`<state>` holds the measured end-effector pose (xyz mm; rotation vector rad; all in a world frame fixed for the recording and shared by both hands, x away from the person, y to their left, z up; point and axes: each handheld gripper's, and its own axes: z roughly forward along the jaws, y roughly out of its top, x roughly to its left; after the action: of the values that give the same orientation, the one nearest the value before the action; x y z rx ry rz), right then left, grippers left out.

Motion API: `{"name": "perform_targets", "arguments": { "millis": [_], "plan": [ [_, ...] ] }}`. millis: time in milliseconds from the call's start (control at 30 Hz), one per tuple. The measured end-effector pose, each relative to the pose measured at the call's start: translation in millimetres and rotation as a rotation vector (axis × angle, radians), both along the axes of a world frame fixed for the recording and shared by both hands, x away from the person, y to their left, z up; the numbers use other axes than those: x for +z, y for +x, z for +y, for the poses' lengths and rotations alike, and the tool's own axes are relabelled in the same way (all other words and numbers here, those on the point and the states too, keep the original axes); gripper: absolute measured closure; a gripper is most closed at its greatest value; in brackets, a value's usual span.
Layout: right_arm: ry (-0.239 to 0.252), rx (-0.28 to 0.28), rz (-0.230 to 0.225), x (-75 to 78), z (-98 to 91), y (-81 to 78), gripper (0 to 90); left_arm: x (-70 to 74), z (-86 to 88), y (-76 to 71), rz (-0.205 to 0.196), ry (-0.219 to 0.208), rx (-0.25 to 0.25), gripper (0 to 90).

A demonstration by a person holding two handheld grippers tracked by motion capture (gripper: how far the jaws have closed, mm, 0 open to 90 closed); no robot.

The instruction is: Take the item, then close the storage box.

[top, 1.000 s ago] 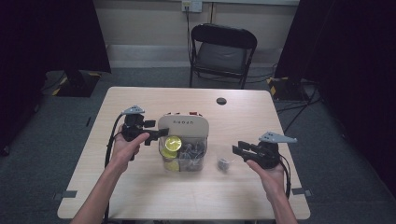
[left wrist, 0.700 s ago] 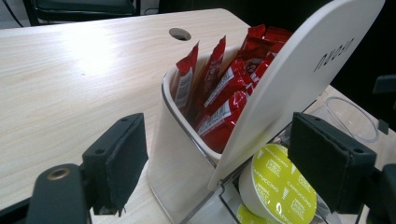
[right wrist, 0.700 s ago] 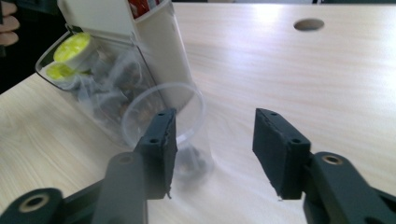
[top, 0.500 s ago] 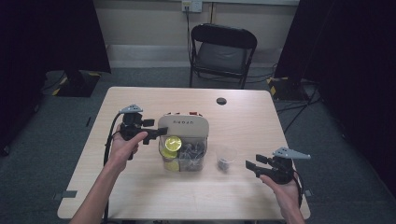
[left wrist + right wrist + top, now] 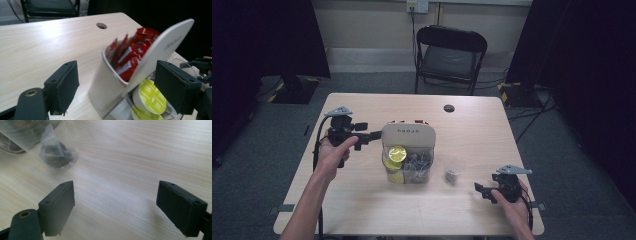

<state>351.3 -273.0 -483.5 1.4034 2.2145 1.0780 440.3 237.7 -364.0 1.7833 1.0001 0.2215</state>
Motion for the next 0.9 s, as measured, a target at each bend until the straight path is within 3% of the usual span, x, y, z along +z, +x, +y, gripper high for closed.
{"name": "perform_targets", "arguments": {
  "millis": [267,333,433,567,900],
  "plan": [
    [-0.054,-0.030,0.021,-6.1,0.2,3.4,14.8,-13.8,2.9,11.0,0.033,0.009,0.051,19.5],
    [-0.087,-0.034,0.024,-7.5,1.5,3.8,14.9,-16.6,3.0,14.2,0.040,0.011,0.060,19.6],
    [-0.104,-0.035,0.018,-8.5,1.3,4.4,14.8,-17.7,3.2,18.4,0.033,0.010,0.070,19.6],
    [-0.121,-0.047,0.007,-9.8,0.9,3.9,14.8,-17.3,-1.3,23.2,0.015,0.049,0.091,19.6],
    [-0.143,-0.063,-0.017,-12.4,4.2,2.4,13.8,-25.1,-14.3,36.7,0.037,0.015,0.065,19.5]
  ]
}}
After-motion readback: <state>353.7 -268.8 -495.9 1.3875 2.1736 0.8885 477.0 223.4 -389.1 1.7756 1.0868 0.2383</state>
